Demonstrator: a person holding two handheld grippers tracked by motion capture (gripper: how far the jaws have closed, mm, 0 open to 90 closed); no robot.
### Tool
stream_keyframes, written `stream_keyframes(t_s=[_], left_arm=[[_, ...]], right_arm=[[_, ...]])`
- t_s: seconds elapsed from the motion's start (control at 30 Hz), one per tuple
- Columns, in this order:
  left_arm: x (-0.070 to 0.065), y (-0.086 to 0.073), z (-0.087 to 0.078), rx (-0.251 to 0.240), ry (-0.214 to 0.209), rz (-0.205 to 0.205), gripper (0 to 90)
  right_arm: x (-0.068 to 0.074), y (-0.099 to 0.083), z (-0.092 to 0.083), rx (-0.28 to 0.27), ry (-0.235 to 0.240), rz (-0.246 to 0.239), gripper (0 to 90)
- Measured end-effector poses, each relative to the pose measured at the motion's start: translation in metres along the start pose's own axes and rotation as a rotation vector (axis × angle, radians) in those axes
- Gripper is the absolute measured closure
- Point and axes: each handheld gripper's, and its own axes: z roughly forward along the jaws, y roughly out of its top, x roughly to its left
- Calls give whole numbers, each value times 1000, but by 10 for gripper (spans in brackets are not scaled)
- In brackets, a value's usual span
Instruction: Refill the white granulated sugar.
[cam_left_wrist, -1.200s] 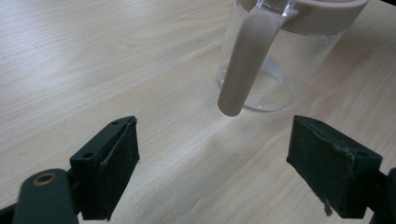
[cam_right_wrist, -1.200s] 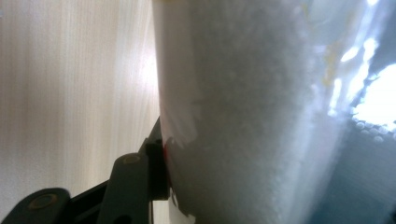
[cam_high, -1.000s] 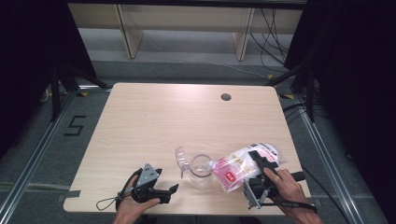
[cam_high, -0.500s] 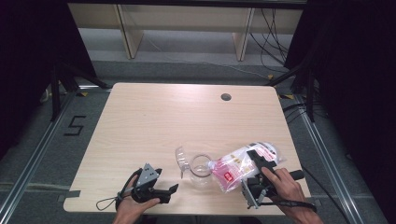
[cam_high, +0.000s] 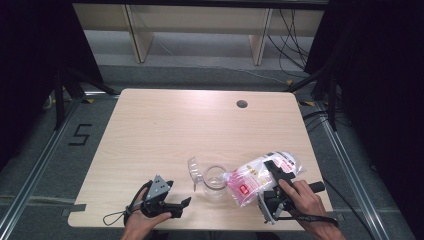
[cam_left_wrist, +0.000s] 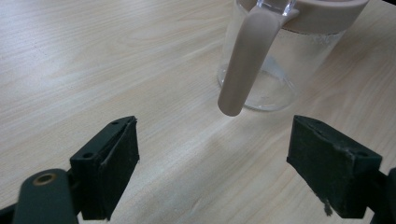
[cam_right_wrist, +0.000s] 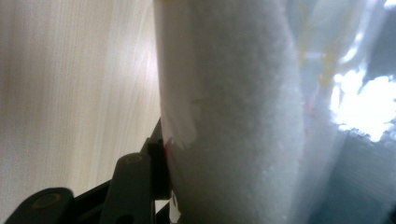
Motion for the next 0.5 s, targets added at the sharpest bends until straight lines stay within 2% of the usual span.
stream_keyframes(t_s=[0.03, 0.07, 0.1, 0.17, 0.2, 0.23, 0.27, 0.3, 0.33, 0.37, 0.4, 0.43, 0.5], left_arm=[[0, 0, 0, 0, 0, 0, 158], [0, 0, 0, 0, -1, -2, 158], [0, 0, 0, 0, 1, 2, 158], [0, 0, 0, 1, 0, 6, 158], [1, 0, 0, 0, -4, 16, 158], [0, 0, 0, 0, -3, 8, 158], [0, 0, 0, 0, -4, 7, 158], [0, 0, 0, 0, 0, 9, 158], [1, 0, 0, 1, -3, 12, 158], [0, 0, 0, -1, -1, 3, 158], [1, 0, 0, 0, 0, 10, 158], [1, 0, 0, 0, 0, 9, 158], [0, 0, 0, 0, 0, 11, 158]], right_arm=[[2, 1, 0, 9, 6, 17, 547], [0, 0, 1, -7, -2, -27, 547], [0, 0, 2, -10, -1, -32, 547], [2, 1, 1, 4, 14, -6, 548], [4, 0, 3, -8, 4, 19, 548], [4, 1, 3, -11, -3, 25, 549], [2, 2, 3, -5, 3, 8, 549], [4, 2, 2, 17, 9, 39, 549], [4, 2, 2, 8, 9, 30, 549], [5, 2, 3, 6, 5, 51, 549], [2, 2, 3, 1, 10, 18, 550], [-3, 4, 3, -14, -1, -36, 550], [0, 4, 4, -3, -2, -20, 551]])
